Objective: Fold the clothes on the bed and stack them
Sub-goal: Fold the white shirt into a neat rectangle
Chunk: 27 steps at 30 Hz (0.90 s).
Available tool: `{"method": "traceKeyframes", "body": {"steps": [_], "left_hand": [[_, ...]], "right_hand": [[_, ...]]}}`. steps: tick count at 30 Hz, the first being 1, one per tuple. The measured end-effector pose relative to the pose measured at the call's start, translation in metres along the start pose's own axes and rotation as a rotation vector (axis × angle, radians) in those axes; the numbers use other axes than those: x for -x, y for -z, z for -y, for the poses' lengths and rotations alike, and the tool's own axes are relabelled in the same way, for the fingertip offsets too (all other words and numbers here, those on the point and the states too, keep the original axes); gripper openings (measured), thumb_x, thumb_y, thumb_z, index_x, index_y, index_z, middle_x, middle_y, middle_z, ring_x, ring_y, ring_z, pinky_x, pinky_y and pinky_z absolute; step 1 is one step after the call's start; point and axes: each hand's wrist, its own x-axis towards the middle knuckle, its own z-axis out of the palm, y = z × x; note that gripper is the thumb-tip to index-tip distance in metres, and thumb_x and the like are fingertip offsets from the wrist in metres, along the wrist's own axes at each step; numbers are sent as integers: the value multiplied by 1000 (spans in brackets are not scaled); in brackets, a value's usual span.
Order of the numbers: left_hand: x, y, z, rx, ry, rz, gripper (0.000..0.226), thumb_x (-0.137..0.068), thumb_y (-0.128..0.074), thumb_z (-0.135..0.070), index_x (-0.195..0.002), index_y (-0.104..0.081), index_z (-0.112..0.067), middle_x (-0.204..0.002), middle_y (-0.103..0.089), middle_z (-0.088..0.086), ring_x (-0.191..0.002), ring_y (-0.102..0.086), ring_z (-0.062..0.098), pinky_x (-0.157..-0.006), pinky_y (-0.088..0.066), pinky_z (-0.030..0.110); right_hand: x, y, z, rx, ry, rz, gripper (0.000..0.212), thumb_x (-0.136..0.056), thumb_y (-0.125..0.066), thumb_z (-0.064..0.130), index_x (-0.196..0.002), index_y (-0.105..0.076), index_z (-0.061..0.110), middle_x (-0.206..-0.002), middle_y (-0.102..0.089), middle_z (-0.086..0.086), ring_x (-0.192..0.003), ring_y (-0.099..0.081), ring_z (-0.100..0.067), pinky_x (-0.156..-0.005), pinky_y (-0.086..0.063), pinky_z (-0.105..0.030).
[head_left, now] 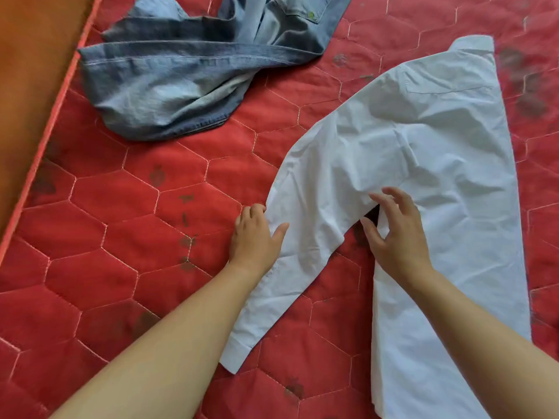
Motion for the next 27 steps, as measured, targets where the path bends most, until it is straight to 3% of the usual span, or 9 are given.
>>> {"method": "traceKeyframes", "body": {"steps": [3,7,11,14,17,19,23,25,27], "left_hand": [[-23,0,-27,9,-35,30,44,-92,-52,-31,-127,-36,-9,-114,-58,19,-105,-53,39,-76,-35,38],[-52,26,-25,-77,-111,-30,30,-97,-36,-17,-127,-37,-15,-105,-62,23,-93,-56,42,-66,-31,36],[-95,70,-11,-132,45,-151,37,-93,-45,-16,-130,-41,-15,-123,-54,21,-109,-49,42,-82,-37,45],[-109,69,-31,-289,-86,-260,52,-88,-55,-19,-137,-40,-15,-136,-41,13,-123,-36,37,-97,-31,53],[-105,35,-70,-300,-439,-174,51,-87,-55,-28,-136,-44,-22,-142,-40,7,-131,-32,34,-102,-28,55],[-99,7,-90,-340,-559,-38,50,-89,-47,-39,-138,-41,-32,-150,-32,2,-139,-24,30,-107,-20,56],[-93,-20,-62,-532,-468,183,55,-95,-30,-49,-144,-7,-47,-157,7,-8,-143,8,14,-111,-2,52],[-87,-12,-44,-481,-485,189,54,-92,-26,-53,-144,-10,-46,-157,4,-9,-144,4,14,-113,0,46],[-79,1,-42,-390,-529,179,57,-88,-21,-56,-143,-25,-41,-156,-12,-6,-144,-9,17,-113,-3,44]], "right_hand": [[-20,15,-13,46,-5,-87,45,-84,-66,18,-127,-52,15,-140,-41,-9,-127,-39,-28,-102,-37,-44],[-42,29,-27,29,-29,-106,52,-88,-60,22,-136,-43,15,-146,-32,-9,-132,-34,-27,-105,-33,-43],[-55,31,-36,-1,-99,-62,54,-94,-48,34,-143,-32,20,-150,-28,-4,-138,-26,-21,-109,-28,-47],[-68,20,-42,159,-99,95,60,-93,-27,47,-148,-18,27,-156,-16,3,-144,-10,-21,-112,-13,-52],[-76,2,-50,257,-46,253,61,-93,-20,51,-149,-3,32,-158,2,9,-144,7,-17,-111,0,-55],[-72,-10,-57,291,-38,286,66,-90,-19,56,-146,11,37,-156,12,13,-143,16,-13,-111,5,-55],[-70,-15,-72,352,-58,239,66,-83,-10,66,-139,19,46,-152,19,18,-140,19,-8,-110,7,-54],[-72,-12,-76,385,-53,249,68,-81,-8,69,-138,19,46,-154,18,16,-142,17,-10,-110,6,-55],[-72,-8,-72,330,-56,257,69,-80,-8,69,-139,18,46,-155,16,13,-142,18,-11,-111,8,-55]]}}
